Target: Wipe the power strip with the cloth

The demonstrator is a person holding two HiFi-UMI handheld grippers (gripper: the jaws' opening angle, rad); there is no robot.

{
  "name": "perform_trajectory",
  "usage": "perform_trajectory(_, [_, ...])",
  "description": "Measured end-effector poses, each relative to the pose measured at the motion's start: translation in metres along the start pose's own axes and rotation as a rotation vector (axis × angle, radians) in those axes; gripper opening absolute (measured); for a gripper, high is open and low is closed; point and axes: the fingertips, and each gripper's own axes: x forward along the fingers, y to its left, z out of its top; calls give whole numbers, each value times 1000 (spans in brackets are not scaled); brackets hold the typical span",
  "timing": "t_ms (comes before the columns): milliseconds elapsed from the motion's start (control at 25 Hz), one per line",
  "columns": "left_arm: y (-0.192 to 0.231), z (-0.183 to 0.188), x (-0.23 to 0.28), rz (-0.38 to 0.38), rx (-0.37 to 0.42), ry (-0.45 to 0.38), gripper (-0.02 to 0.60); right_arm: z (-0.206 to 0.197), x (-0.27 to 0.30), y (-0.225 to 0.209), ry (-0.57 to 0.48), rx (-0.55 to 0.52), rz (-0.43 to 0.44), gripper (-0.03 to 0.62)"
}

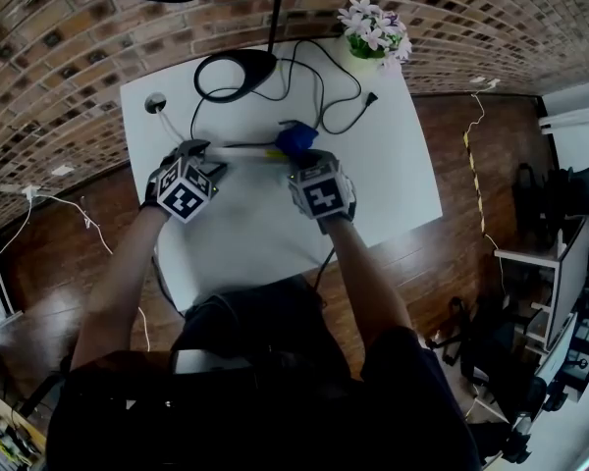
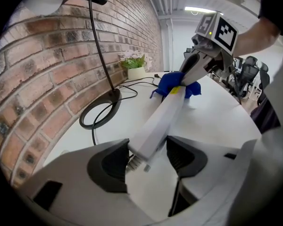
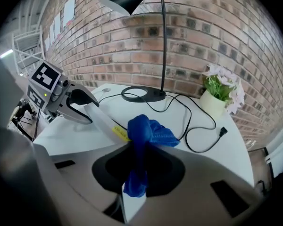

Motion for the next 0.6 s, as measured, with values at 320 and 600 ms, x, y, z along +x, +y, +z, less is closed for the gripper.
perform_trajectory(320, [-1,1,1,11,14,1,264,7,-1,14,26,-84,14,48])
perform_trajectory(600, [0,0,2,19,17,-3,264,33,20,54,30,-189,85,48])
